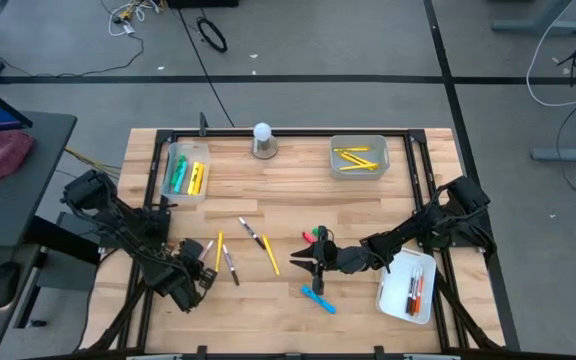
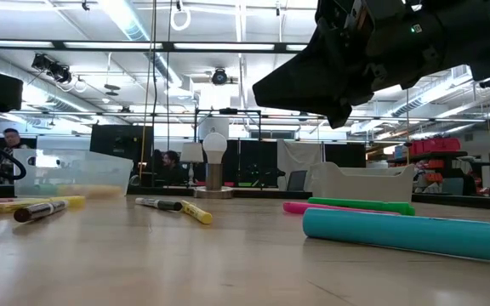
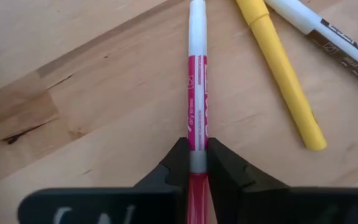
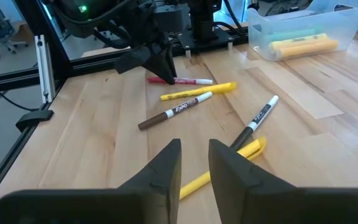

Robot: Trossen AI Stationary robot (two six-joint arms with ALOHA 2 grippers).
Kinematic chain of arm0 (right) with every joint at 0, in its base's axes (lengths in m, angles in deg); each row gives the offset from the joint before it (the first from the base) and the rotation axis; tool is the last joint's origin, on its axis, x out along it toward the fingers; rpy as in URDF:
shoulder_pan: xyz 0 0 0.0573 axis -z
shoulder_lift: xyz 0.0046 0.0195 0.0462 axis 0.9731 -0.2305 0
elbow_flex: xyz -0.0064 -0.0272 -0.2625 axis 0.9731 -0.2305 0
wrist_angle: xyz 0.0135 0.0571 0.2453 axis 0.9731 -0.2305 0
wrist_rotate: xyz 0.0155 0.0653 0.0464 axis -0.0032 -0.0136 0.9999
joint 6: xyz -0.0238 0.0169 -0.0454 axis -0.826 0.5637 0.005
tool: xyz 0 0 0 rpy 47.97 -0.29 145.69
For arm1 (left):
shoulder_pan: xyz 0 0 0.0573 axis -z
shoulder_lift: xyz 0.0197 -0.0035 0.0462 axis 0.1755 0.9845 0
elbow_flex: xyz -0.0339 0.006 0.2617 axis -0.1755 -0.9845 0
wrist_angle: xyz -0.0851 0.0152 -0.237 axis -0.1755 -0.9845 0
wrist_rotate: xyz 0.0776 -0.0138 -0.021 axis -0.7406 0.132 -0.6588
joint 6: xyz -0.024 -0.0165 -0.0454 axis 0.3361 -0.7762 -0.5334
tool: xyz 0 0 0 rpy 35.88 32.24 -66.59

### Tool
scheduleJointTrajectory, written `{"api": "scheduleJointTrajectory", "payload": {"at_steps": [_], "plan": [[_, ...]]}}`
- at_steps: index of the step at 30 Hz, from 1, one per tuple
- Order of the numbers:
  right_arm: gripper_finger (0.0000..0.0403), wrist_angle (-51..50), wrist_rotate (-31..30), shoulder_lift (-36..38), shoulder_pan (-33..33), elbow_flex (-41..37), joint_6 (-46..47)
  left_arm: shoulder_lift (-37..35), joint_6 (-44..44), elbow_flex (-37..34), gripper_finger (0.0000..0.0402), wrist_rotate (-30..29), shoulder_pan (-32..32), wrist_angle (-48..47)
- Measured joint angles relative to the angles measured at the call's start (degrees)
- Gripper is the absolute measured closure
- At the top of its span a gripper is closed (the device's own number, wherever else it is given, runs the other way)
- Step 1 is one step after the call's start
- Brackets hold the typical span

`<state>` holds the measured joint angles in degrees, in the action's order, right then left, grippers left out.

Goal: Pick & Place Markers
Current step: Put the pink marker into the white bin

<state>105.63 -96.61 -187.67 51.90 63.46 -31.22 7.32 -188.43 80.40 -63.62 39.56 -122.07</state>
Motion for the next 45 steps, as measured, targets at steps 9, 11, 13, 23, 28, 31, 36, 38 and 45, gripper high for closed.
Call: {"api": "scheduleJointTrajectory", "payload": {"at_steps": [9,11,13,23,28,31,36,38,45], "plan": [[0.0321,0.02,0.0,0.0,0.02,0.0,0.0,-1.84,0.7,-0.15,0.0364,1.31,0.04,-2.39],[0.0321,0.02,0.0,0.0,0.04,0.0,0.0,-2.96,0.79,-0.4,0.0364,2.01,0.04,-4.52],[0.0321,0.04,0.0,0.0,0.04,0.0,0.0,-4.06,0.63,-0.47,0.0364,2.53,0.07,-6.56],[0.0321,0.04,0.0,0.0,0.04,0.0,0.0,-10.09,1.52,-0.28,0.0365,-1.2,0.48,-12.52],[0.0321,0.07,0.0,0.0,0.09,0.0,0.0,-13.12,4.62,-0.22,0.0365,-8.64,0.46,-12.38],[0.0321,0.07,0.0,0.0,0.09,0.0,0.0,-14.71,6.57,-0.2,0.0365,-13.9,0.38,-12.18],[0.0321,0.08,0.0,0.0,0.11,0.0,0.0,-16.86,11.72,-0.17,0.0365,-23.39,-0.3,-9.64],[0.0321,0.11,0.0,0.0,0.11,0.0,0.0,-17.26,15.21,-0.13,0.0365,-27.15,-0.84,-6.78],[0.032,0.42,0.0,0.0,0.11,0.0,1.49,-17.08,41.25,-0.13,0.0364,-34.64,-4.3,15.79]]}}
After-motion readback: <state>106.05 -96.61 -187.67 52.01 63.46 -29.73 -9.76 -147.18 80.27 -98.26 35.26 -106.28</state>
